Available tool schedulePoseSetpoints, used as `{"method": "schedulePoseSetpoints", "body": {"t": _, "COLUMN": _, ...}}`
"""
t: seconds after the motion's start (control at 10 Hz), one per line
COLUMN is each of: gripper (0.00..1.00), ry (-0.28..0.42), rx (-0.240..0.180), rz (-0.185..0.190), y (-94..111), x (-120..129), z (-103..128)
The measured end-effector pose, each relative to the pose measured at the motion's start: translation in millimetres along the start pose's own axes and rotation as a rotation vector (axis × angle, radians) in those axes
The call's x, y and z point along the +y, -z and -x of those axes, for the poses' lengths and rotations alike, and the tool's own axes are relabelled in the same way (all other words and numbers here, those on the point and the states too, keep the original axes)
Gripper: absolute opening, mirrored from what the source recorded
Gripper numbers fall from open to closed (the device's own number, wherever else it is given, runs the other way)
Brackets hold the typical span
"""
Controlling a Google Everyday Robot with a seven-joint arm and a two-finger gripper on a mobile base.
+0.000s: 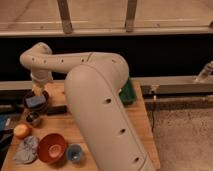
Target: Place sponge in purple bowl
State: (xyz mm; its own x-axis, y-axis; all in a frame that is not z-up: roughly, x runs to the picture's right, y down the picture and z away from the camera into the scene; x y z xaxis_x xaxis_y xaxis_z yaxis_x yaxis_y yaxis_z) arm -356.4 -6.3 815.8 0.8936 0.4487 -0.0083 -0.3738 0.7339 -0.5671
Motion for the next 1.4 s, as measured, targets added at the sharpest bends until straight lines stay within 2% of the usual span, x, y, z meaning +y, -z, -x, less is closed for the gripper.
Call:
{"method": "schedulePoseSetpoints", "body": {"t": 0.3, "gripper": 0.62, "ry": 0.071, "rx": -0.009, "rz": 0.049, "y": -26, "x": 2, "z": 31}}
{"method": "schedulePoseSetpoints", "body": {"t": 0.4, "gripper": 0.62, "ry": 0.109, "rx": -0.026, "rz": 0.085, "y": -31, "x": 5, "z": 35}}
{"method": "schedulePoseSetpoints", "body": {"t": 0.6, "gripper": 0.62, "ry": 0.139, "rx": -0.045, "rz": 0.117, "y": -35, "x": 5, "z": 36}}
{"method": "schedulePoseSetpoints", "body": {"t": 0.9, "gripper": 0.62, "ry": 0.146, "rx": -0.048, "rz": 0.123, "y": -36, "x": 9, "z": 38}}
{"method": "schedulePoseSetpoints", "body": {"t": 1.4, "gripper": 0.62, "ry": 0.152, "rx": -0.043, "rz": 0.147, "y": -67, "x": 19, "z": 35}}
